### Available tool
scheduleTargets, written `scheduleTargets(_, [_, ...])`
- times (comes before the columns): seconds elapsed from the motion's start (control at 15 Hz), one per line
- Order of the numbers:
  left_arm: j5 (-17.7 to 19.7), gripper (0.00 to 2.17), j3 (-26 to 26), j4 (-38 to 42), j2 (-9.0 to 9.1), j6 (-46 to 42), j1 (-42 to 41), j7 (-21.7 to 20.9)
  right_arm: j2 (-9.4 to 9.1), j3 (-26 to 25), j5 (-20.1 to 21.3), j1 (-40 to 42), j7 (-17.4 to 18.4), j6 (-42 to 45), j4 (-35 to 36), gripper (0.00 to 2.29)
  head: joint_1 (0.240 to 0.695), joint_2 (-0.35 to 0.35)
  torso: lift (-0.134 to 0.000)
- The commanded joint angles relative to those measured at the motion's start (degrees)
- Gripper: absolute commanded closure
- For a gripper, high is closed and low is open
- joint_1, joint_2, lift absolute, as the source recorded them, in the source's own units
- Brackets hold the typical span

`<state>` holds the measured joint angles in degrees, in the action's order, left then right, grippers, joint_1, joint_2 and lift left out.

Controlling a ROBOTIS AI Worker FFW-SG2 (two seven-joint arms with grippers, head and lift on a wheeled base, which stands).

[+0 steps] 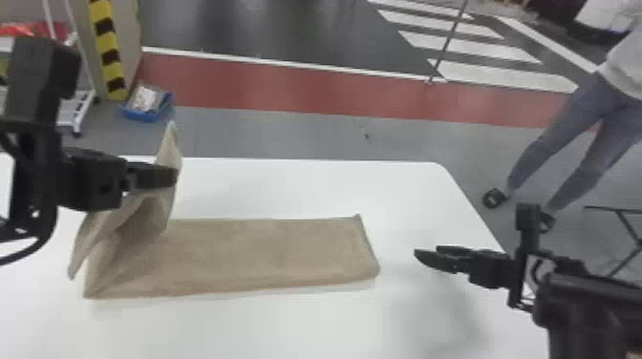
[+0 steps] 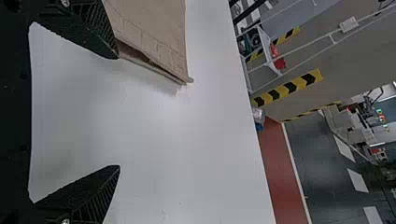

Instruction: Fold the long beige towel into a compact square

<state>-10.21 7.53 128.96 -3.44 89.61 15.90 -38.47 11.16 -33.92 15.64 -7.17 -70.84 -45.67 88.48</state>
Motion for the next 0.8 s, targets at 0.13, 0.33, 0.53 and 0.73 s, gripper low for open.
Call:
scheduleTargets(0.13, [-1.3, 1.95, 3.7, 0.5, 0.45, 0.4, -1.7, -0.6, 0.09, 0.0, 0.0, 0.0, 0.0, 0.0, 0.2, 0.03, 0.695, -0.344, -0.124])
scheduleTargets(0.33, [-1.2, 1.95, 3.7, 1.0, 0.36, 0.4, -2.6, -1.1, 0.09, 0.0, 0.2, 0.0, 0.0, 0.0, 0.2, 0.03, 0.695, -0.350, -0.124])
scheduleTargets(0.53, [-1.2, 1.95, 2.7, 1.0, -0.17, 0.4, -2.8, -2.2, 0.09, 0.0, 0.1, -0.2, 0.0, 0.0, 0.2, 0.03, 0.695, -0.350, -0.124])
scheduleTargets(0.73, [-1.2, 1.95, -4.0, 0.8, -2.10, 0.4, -2.5, -6.3, 0.09, 0.0, 0.2, 0.1, 0.0, 0.2, 0.2, 0.03, 0.695, -0.350, -0.124])
